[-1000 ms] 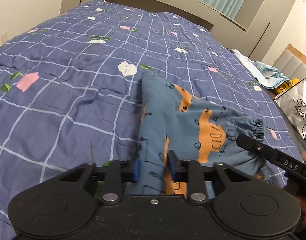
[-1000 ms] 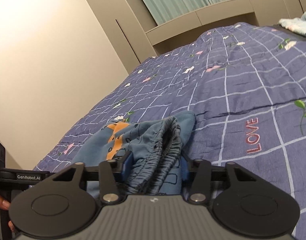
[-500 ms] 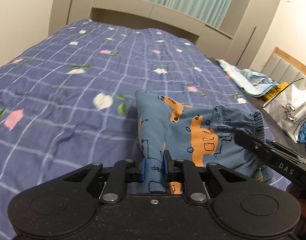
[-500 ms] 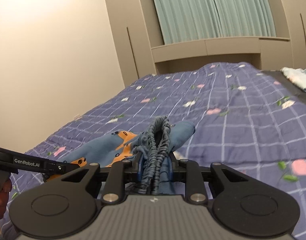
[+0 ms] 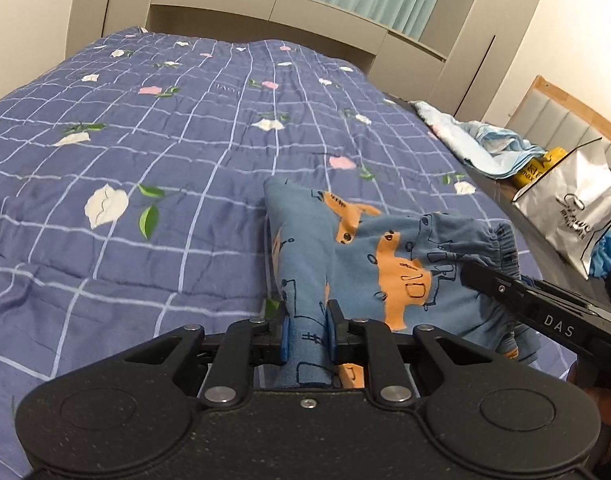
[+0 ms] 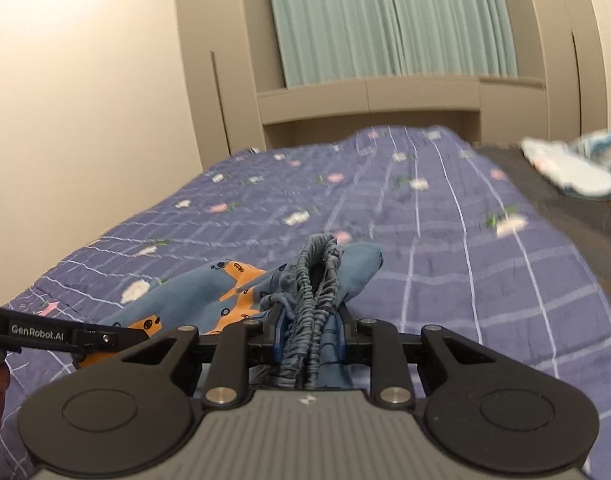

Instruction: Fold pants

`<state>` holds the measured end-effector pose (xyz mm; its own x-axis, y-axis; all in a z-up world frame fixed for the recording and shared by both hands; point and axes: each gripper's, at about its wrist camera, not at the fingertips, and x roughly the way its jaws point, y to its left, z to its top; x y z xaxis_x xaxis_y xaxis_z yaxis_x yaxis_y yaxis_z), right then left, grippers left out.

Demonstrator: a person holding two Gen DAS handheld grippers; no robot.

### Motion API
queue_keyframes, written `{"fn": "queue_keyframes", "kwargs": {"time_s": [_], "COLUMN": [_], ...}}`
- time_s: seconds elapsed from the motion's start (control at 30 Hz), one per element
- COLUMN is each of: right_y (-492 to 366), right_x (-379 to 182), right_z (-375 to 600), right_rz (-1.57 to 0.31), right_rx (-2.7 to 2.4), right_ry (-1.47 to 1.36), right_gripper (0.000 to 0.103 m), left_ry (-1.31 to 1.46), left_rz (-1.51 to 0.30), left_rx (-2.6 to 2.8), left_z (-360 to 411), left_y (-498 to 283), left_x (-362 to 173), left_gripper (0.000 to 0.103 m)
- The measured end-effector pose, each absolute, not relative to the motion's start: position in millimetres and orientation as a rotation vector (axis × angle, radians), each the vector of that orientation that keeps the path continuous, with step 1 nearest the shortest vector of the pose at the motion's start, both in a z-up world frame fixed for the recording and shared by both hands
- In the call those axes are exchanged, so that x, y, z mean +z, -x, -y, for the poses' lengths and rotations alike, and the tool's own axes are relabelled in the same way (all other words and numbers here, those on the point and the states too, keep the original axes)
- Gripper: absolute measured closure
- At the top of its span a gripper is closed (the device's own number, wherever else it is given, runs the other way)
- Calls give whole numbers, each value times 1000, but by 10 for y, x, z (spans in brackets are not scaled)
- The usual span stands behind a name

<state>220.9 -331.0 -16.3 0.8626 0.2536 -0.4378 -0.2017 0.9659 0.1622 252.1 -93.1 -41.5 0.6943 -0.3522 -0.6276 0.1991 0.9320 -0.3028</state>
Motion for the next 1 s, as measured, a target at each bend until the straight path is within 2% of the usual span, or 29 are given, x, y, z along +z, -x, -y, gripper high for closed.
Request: {"fn": "queue_keyframes", "kwargs": {"time_s": [0.2, 0.3, 0.37, 0.4, 0.47, 0.5, 0.6, 0.67, 0.7, 0.77, 1.0], "right_y": [-2212, -2210, -2195, -2182, -2143, -2122, -2035, -1968, -1940, -1871, -1602], "right_x": [-314, -316, -312, -307, -272, -251, -162, -95, -58, 8, 189], "right_z": [3365, 3368, 3368, 3375, 3386, 3391, 3376, 3355, 3349, 3335, 3255], "right_rz": [-489, -488, -487, -484, -472, -462, -435, -414, -405, -384, -334], "right_rx": [226, 207, 191, 186, 174, 171, 159, 151, 147, 136, 125], "right_ry": [-114, -100, -88, -86, -82, -79, -63, -52, -50, -52, -40], "right_gripper": [69, 62, 55, 47, 36, 30, 20, 15, 10, 1, 0], "left_ry": [228, 221, 221, 220, 217, 215, 207, 201, 196, 180, 143], "left_rz": [-755, -750, -744, -739, -725, -715, -689, -671, -660, -639, -592], "left_rx": [-309, -302, -301, -299, -297, -295, -293, -287, -284, -283, -258], "left_z": [893, 894, 893, 891, 893, 891, 891, 881, 876, 855, 714], "left_y": [-2538, -2525, -2510, -2499, -2467, -2443, -2371, -2312, -2279, -2198, -1872], "left_x": [-451, -423, -388, -368, -321, -289, -193, -120, -83, -10, 190], "left_gripper": [80, 73, 62, 58, 44, 41, 34, 20, 17, 5, 1]}}
